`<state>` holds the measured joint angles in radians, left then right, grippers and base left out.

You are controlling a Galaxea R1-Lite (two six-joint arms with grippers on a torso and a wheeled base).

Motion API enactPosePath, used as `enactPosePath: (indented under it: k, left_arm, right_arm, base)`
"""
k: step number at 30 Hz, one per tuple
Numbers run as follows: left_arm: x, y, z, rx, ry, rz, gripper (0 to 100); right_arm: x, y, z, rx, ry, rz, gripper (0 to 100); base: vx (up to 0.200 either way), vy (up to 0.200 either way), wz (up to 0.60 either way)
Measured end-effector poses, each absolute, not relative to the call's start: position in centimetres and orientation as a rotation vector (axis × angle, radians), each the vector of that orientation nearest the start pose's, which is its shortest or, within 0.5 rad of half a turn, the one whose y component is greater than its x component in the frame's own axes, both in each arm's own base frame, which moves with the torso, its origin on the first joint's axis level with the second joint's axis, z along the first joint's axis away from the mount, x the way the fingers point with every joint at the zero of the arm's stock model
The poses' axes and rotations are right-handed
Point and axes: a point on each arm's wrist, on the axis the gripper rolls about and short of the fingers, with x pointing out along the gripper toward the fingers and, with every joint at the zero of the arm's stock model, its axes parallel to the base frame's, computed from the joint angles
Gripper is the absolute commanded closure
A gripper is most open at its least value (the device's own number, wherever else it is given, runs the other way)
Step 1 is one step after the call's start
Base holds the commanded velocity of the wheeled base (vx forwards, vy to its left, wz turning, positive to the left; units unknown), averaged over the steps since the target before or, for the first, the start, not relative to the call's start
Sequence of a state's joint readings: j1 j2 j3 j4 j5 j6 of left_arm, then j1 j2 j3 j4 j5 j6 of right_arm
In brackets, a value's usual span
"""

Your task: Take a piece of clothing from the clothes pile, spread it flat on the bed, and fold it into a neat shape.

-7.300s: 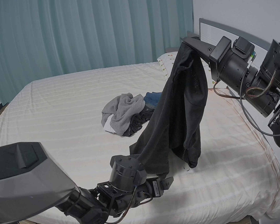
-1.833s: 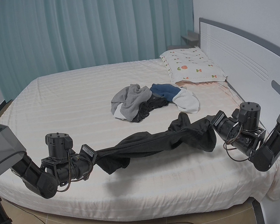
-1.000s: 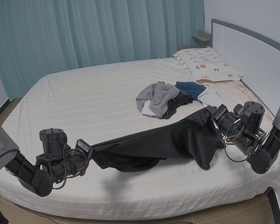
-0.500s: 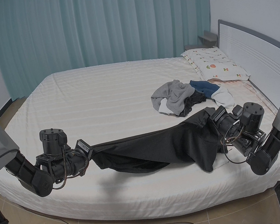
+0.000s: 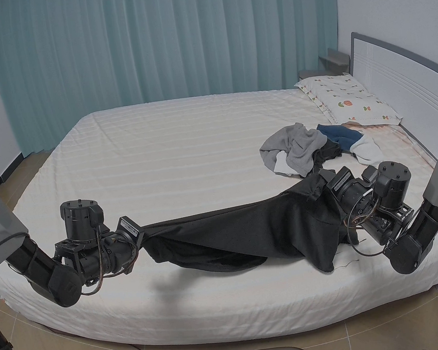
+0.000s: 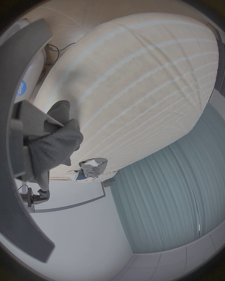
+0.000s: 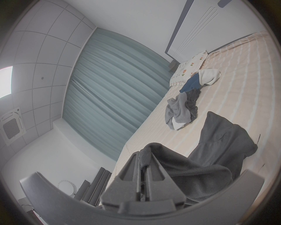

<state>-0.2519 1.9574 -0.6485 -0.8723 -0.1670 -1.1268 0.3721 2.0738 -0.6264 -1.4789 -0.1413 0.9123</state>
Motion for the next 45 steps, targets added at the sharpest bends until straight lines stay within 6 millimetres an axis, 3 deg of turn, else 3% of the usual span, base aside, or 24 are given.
enactPosePath:
  k: [25, 37, 45]
  left_arm:
    - [31.3, -7.5, 9.9, -1.085, 0.562, -0.118, 100]
    - [30.7, -8.4, 9.9, -1.078, 0.583, -0.138, 100]
    - [29.8, -9.1, 10.4, -1.067, 0.602, -0.155, 100]
  right_arm:
    - [31.5, 12.3, 11.3, 0.931, 0.028, 0.261, 100]
    - [30.9, 12.0, 11.6, 0.9, 0.057, 0.264, 100]
    - [29.6, 11.6, 11.5, 0.874, 0.08, 0.25, 100]
  base:
    - [0.0, 0.2, 0.0]
    - [0.0, 0.0, 0.0]
    - [-0.2, 0.0, 0.0]
